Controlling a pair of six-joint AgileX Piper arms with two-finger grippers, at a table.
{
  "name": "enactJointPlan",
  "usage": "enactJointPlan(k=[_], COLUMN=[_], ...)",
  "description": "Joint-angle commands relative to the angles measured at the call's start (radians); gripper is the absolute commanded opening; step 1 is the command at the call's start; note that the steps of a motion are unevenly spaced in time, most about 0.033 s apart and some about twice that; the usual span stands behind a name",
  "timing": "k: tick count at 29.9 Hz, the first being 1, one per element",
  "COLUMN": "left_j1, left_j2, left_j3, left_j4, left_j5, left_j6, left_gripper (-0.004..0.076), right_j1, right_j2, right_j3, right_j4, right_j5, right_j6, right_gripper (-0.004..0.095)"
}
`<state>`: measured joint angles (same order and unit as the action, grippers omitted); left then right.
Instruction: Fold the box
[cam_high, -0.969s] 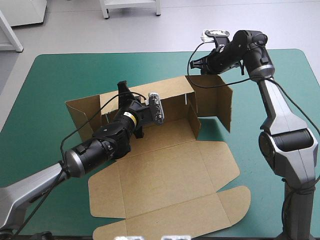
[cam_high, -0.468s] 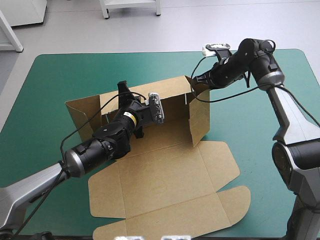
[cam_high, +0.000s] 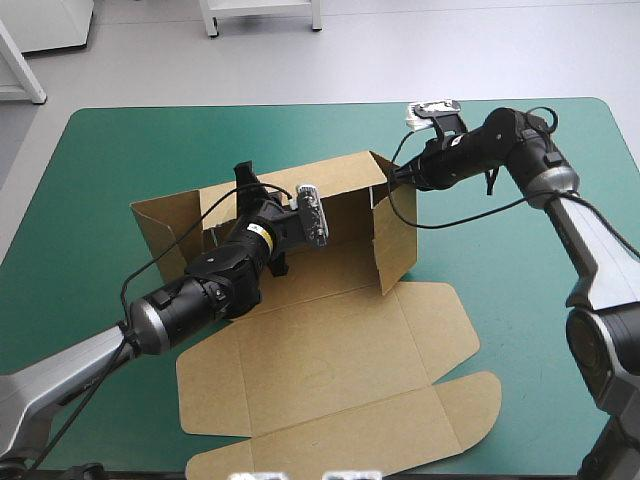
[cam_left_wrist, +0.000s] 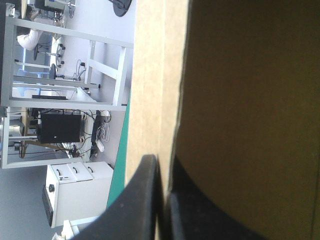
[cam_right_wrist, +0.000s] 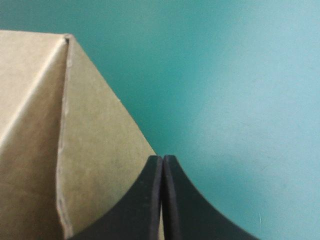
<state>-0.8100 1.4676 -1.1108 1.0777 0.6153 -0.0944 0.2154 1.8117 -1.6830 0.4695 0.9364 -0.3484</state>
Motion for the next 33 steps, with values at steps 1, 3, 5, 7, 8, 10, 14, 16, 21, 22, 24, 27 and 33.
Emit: enactJointPlan(k=[1, 3, 5, 7, 8, 10, 14, 16, 21, 22, 24, 27, 33], left_j1=[0.002, 0.002, 0.002, 0.002, 0.002, 0.002, 0.002, 0.002, 0.002, 0.002, 0.002, 0.002, 0.002], left_j2=[-0.03, -0.03, -0.03, -0.03, -0.03, -0.03, -0.03, -0.03, -0.03, -0.03, -0.03, -0.03, -0.03], left_j3=[-0.019, -0.019, -0.019, -0.019, -0.019, -0.019, -0.019, -0.019, -0.019, -0.019, -0.019, -0.019, -0.019], left_j4=[-0.017, -0.003, 0.018, 0.044, 0.055, 0.085, 0.114, 0.112, 0.11, 0.11, 0.11, 0.11, 0.108], left_j5=[0.003, -0.004, -0.004, -0.004, -0.004, -0.004, -0.006, -0.006, -0.004, -0.004, -0.006, -0.004, -0.008], left_j6=[-0.052, -0.067, -0.086, -0.111, -0.116, -0.142, -0.188, -0.194, -0.199, -0.199, -0.199, -0.199, -0.2], left_gripper=[-0.0009, -0.0009, -0.0009, -0.0009, -0.0009, -0.0009, -0.0009, -0.0009, -0.0009, -0.0009, -0.0009, -0.0009, -0.0009], right_j1=[-0.006, -0.006, -0.006, -0.006, -0.006, -0.006, -0.006, -0.006, -0.006, -0.006, -0.006, -0.006, -0.006], right_j2=[-0.104, -0.126, -0.147, -0.166, -0.178, -0.195, -0.217, -0.225, -0.227, -0.232, -0.243, -0.268, -0.3], right_j3=[0.082, 0.147, 0.203, 0.247, 0.268, 0.3, 0.343, 0.366, 0.376, 0.376, 0.376, 0.376, 0.376], right_j4=[0.117, 0.193, 0.258, 0.297, 0.315, 0.328, 0.364, 0.401, 0.407, 0.407, 0.399, 0.372, 0.369], right_j5=[-0.124, -0.172, -0.218, -0.247, -0.263, -0.282, -0.29, -0.292, -0.258, -0.249, -0.236, -0.22, -0.209], right_j6=[-0.136, -0.216, -0.283, -0.342, -0.376, -0.424, -0.534, -0.575, -0.617, -0.622, -0.629, -0.631, -0.636], right_gripper=[-0.0017, -0.0017, -0.0017, -0.0017, -0.0017, -0.0017, -0.0017, -0.0017, -0.0017, -0.0017, -0.0017, -0.0017, 0.003])
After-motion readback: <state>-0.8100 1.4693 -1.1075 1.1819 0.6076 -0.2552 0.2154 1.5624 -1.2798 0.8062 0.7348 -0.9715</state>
